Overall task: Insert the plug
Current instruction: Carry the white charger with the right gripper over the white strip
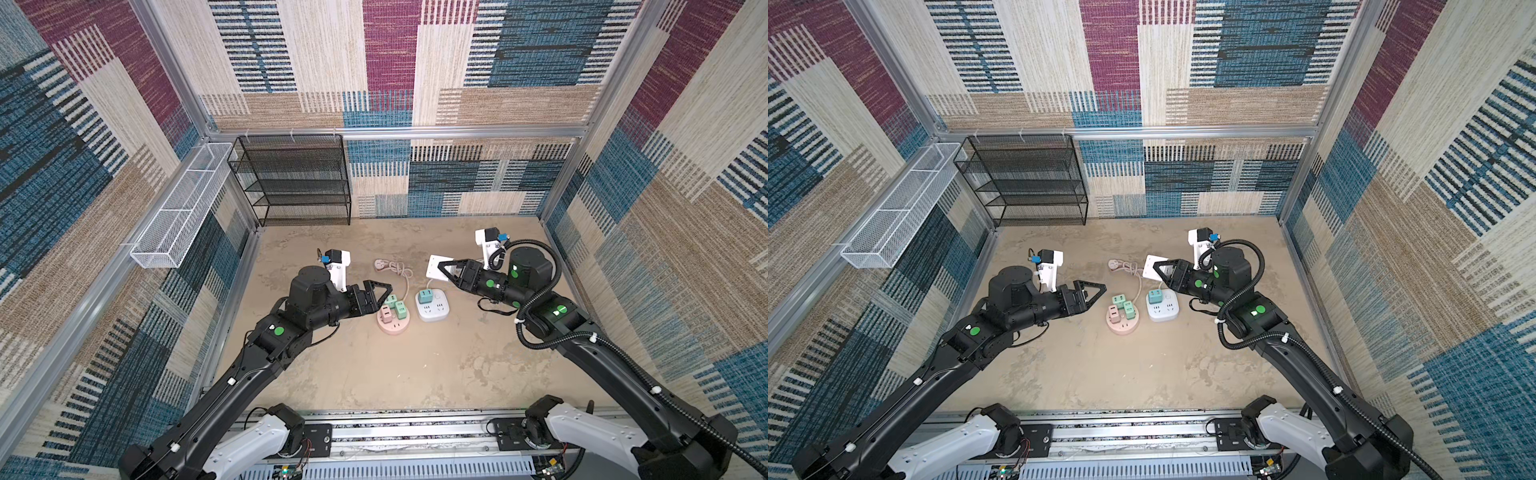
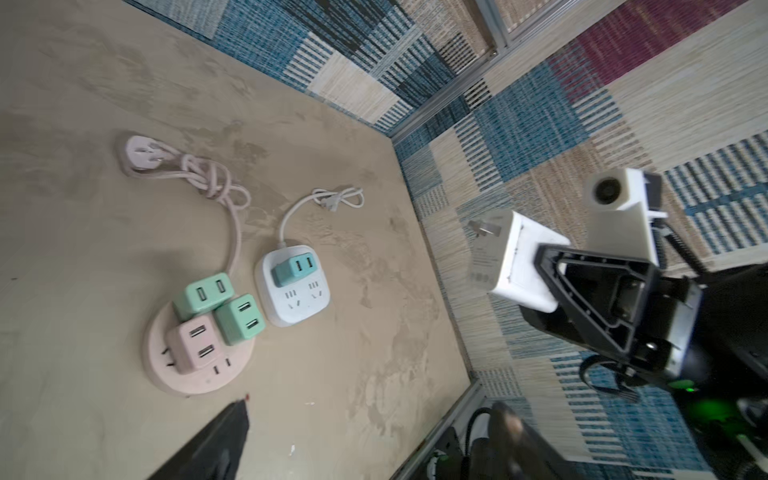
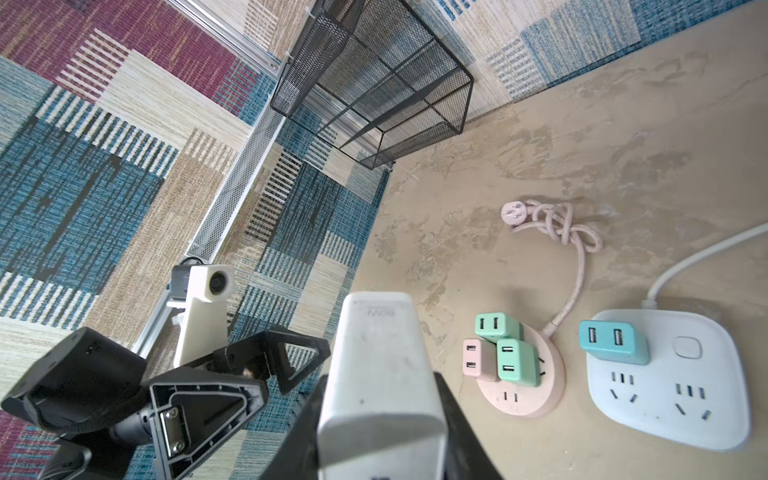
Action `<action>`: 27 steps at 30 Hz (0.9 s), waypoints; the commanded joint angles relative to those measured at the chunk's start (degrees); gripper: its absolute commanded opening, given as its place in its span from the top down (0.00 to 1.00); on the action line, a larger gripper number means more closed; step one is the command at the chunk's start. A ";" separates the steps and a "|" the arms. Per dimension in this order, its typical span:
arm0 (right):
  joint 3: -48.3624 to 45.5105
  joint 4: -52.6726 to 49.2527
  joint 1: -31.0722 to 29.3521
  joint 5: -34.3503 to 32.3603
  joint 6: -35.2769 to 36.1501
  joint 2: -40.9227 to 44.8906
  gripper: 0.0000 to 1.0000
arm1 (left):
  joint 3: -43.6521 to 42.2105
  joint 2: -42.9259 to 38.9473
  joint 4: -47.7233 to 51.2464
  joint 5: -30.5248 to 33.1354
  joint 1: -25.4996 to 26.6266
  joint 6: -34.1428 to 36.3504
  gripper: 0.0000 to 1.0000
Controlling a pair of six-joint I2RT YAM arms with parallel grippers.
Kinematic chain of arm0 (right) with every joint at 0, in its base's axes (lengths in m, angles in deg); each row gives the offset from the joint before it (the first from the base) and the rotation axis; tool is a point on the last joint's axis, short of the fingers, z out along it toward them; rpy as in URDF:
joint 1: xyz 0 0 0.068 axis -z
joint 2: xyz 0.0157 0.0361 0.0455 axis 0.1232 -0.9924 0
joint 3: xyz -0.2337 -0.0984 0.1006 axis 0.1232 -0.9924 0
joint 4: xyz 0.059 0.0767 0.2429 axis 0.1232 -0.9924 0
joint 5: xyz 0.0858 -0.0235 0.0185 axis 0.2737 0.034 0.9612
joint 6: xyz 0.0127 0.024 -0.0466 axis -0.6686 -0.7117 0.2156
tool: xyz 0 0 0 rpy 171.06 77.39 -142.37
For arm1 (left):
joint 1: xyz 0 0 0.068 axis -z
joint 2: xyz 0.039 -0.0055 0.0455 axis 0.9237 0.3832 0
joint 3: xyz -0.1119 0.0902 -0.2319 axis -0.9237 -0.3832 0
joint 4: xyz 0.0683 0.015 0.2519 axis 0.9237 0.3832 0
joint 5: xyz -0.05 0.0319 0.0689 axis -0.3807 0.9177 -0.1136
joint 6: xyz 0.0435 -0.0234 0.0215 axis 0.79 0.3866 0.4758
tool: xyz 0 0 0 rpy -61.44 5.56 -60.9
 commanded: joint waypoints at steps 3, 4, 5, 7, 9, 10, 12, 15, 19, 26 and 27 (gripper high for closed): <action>1.38 -2.04 -0.05 -5.97 5.72 2.23 1.00 | 3.16 -0.67 14.41 10.71 -0.08 11.98 0.05; 1.41 -1.84 0.02 -6.16 7.24 2.77 1.00 | 3.01 -1.20 14.67 11.62 -0.08 12.61 0.05; 1.25 -1.43 0.02 -6.19 8.34 3.45 1.00 | 2.75 -1.69 14.42 12.00 -0.08 13.00 0.05; 0.71 0.49 0.01 -3.24 11.70 5.06 1.00 | 2.16 -2.21 13.49 11.98 -0.15 13.01 0.05; 0.96 1.64 0.02 3.22 14.83 5.61 1.00 | 1.70 -2.10 12.55 11.10 -0.17 12.67 0.05; 1.59 1.55 0.03 7.21 15.98 5.26 1.00 | 1.45 -2.01 12.10 10.69 -0.17 12.38 0.05; 4.75 -2.45 0.02 13.17 16.96 2.45 1.00 | 0.76 -1.51 11.04 9.08 -0.22 11.96 0.06; 10.77 -9.86 0.00 23.36 19.48 -4.10 1.00 | -0.37 -1.06 9.44 7.35 -0.26 11.47 0.06; 11.82 -9.62 -0.05 37.09 17.74 -10.17 1.00 | -1.62 -0.98 8.17 6.49 -0.43 11.04 0.06; 15.20 -16.93 -0.02 21.64 17.49 -12.56 1.00 | -3.20 -2.99 8.34 6.85 -0.88 11.19 0.07; 17.12 -20.36 -0.05 16.59 17.97 -13.54 1.00 | -3.40 -3.34 8.43 6.85 -1.00 11.05 0.07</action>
